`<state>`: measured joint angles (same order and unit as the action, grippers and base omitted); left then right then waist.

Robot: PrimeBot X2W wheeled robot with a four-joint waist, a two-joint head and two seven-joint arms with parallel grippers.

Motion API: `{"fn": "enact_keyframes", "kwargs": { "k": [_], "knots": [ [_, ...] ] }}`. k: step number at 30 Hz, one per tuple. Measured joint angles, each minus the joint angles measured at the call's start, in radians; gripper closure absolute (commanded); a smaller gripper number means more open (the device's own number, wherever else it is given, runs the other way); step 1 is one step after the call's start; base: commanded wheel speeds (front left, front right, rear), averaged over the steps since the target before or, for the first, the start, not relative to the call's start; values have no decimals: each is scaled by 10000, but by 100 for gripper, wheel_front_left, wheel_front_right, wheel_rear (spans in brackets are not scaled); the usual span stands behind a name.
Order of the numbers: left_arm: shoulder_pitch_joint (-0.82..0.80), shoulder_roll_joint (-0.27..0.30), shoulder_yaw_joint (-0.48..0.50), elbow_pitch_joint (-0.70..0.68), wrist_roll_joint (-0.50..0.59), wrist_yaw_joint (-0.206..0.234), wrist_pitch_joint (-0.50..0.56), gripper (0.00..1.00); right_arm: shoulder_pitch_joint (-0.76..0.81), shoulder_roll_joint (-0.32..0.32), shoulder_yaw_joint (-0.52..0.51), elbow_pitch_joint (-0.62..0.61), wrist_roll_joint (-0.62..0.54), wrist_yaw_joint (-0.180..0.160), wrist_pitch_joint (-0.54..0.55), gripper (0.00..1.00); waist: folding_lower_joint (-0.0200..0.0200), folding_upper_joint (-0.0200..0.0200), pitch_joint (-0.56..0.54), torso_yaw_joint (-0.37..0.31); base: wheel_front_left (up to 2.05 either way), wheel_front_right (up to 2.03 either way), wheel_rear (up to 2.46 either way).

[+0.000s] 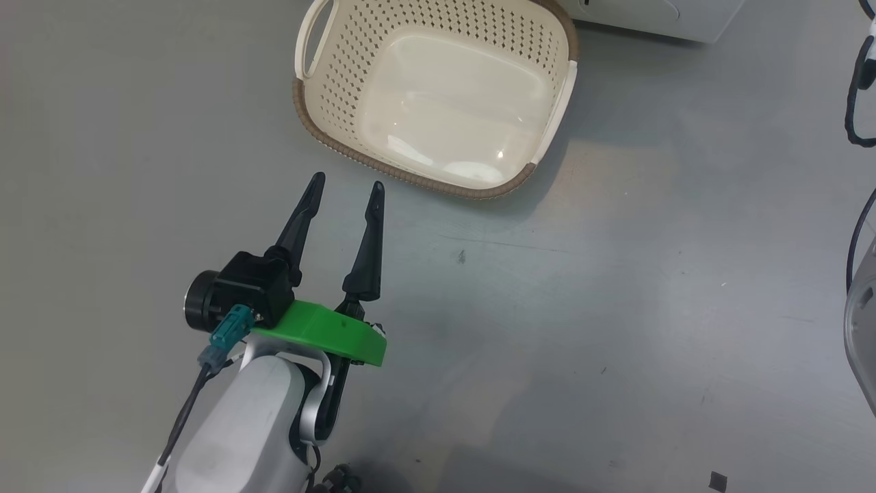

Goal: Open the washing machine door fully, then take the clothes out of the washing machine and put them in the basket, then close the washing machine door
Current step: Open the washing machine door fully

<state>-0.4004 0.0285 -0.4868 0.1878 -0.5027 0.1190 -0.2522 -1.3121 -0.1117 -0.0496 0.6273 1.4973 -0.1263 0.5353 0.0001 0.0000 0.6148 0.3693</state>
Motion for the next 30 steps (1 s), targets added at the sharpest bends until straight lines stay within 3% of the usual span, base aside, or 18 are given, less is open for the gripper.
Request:
{"fn": "enact_keyframes", "kwargs": {
  "k": [30],
  "knots": [
    [0, -10, 123, 324, -69, 0, 0, 0, 856, 56, 307, 1101, 244, 56, 757, 100, 0, 0, -961, -220, 0, 0, 0]
  ]
}}
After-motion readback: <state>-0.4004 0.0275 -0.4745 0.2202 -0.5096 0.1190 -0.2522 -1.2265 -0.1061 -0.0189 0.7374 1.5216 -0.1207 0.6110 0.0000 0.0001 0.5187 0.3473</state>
